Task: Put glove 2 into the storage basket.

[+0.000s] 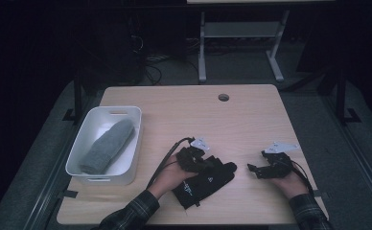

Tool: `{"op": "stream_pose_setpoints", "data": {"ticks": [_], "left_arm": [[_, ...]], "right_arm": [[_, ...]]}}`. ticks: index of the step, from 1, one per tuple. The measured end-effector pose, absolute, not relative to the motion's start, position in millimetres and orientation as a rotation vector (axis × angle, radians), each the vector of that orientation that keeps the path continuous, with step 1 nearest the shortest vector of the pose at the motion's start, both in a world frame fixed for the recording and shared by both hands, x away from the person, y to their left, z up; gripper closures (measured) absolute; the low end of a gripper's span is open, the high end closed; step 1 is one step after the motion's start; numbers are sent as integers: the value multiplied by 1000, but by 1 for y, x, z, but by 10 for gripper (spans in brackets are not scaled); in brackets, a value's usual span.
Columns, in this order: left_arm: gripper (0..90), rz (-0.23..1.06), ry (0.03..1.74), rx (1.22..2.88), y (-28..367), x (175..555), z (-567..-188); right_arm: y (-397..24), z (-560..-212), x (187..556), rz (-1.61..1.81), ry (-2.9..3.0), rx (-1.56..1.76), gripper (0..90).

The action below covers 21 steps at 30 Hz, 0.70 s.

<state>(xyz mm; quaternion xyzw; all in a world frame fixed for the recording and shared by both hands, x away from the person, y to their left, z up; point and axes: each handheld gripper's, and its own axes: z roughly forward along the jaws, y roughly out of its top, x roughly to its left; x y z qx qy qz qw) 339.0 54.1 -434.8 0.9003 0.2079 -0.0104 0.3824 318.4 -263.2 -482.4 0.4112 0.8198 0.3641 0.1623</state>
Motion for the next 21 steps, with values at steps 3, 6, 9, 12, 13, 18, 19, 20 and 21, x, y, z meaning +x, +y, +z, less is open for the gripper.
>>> {"op": "stream_pose_setpoints", "data": {"ticks": [3,6,9,12,13,18,19,20,21], "left_arm": [[607,-17,574,2279,66,339,-429],[399,-21,604,2297,73,336,-432],[290,-44,609,2320,74,332,-439],[206,-55,607,2356,71,327,-447],[179,-55,602,2379,69,326,-449],[137,-16,567,2454,60,320,-459],[140,-8,567,2456,59,319,-459],[143,9,548,2471,59,319,-459],[150,21,546,2464,58,317,-459]], "right_arm": [[-263,-482,318,1039,2339,1174,181],[-263,-482,318,1039,2339,1175,181],[-263,-482,318,1037,2338,1176,180],[-263,-482,318,1037,2337,1177,180],[-263,-482,318,1037,2337,1177,180],[-263,-482,318,1037,2337,1176,180],[-263,-482,318,1037,2337,1177,180],[-263,-482,318,1037,2337,1176,180],[-263,-482,318,1037,2337,1176,180]]}}
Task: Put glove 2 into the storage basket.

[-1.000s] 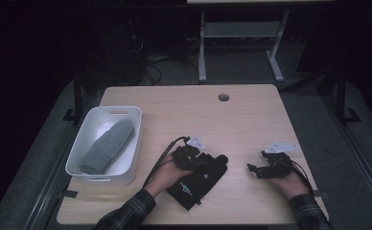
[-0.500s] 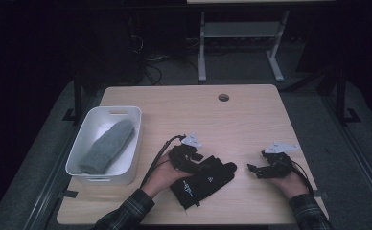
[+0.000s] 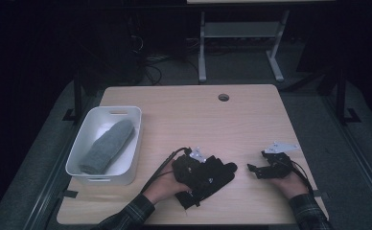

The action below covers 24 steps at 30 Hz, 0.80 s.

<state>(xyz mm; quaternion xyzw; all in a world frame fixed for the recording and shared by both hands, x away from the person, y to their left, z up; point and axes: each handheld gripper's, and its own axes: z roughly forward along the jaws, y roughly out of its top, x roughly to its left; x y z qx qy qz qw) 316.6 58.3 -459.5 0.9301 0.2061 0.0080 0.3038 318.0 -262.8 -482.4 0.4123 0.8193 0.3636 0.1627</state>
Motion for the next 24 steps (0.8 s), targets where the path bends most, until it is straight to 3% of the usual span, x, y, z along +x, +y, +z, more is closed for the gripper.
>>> {"op": "stream_pose_setpoints", "data": {"ticks": [5,8,11,15,24], "left_arm": [[281,45,502,2461,59,312,-458],[473,7,465,2462,60,311,-456],[611,-43,474,2452,61,312,-456],[668,-62,477,2462,60,313,-453],[694,-84,490,2420,66,317,-430]], "right_arm": [[-263,-482,318,1036,2338,1175,180],[-262,-482,318,1036,2338,1178,180],[-262,-482,318,1036,2338,1179,180],[-262,-482,318,1036,2338,1178,180],[-262,-482,318,1036,2340,1173,180]]}}
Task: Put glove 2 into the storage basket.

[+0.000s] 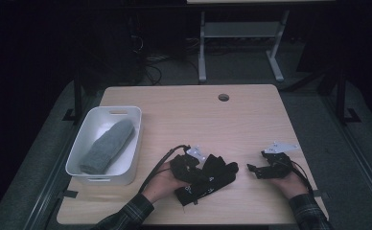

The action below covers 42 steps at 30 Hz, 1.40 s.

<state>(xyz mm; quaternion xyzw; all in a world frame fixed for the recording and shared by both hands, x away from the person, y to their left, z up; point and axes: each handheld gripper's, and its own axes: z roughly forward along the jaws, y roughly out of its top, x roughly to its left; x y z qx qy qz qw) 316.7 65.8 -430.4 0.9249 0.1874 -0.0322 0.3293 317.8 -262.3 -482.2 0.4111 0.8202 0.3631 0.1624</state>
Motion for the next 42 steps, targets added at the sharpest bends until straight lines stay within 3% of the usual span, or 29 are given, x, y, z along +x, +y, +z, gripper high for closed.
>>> {"op": "stream_pose_setpoints", "data": {"ticks": [12,27,42], "left_arm": [[693,-15,592,2342,106,335,-376],[691,115,813,2231,210,364,-322],[689,212,1098,2100,329,371,-320]], "right_arm": [[-262,-482,318,1034,2343,1172,173],[-261,-482,318,1036,2342,1177,172],[-260,-482,319,1036,2337,1178,169]]}}
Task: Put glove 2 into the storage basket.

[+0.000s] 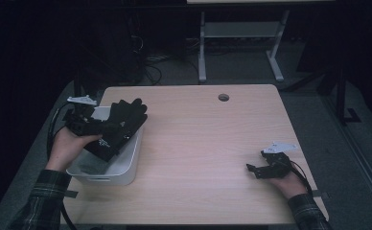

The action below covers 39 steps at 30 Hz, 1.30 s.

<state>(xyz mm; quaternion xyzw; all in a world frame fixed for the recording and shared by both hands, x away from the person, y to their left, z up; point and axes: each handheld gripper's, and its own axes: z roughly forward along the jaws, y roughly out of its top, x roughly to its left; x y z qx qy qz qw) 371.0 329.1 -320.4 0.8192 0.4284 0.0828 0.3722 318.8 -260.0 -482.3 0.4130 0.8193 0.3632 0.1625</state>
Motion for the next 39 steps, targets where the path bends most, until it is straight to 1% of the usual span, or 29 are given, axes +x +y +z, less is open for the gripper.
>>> {"op": "stream_pose_setpoints", "data": {"ticks": [6,10,13,16,21,24,27,30,39], "left_arm": [[689,170,1195,2077,356,375,-348],[683,139,1238,2065,363,377,-363],[659,151,1264,2063,368,380,-371],[550,173,1290,2073,371,382,-375],[266,256,1310,2052,371,381,-372],[181,309,1308,2044,369,380,-367],[157,344,1290,2033,365,378,-360],[152,374,1259,2024,358,375,-352],[149,359,1108,2037,310,369,-336]], "right_arm": [[-260,-482,319,1035,2337,1182,169],[-260,-482,319,1033,2338,1180,169],[-260,-482,319,1034,2337,1181,169],[-260,-482,319,1034,2337,1180,169],[-260,-482,319,1034,2337,1181,169],[-260,-482,319,1034,2337,1181,169],[-260,-482,319,1034,2337,1181,169],[-260,-482,319,1034,2337,1181,169],[-259,-482,319,1036,2338,1182,167]]}}
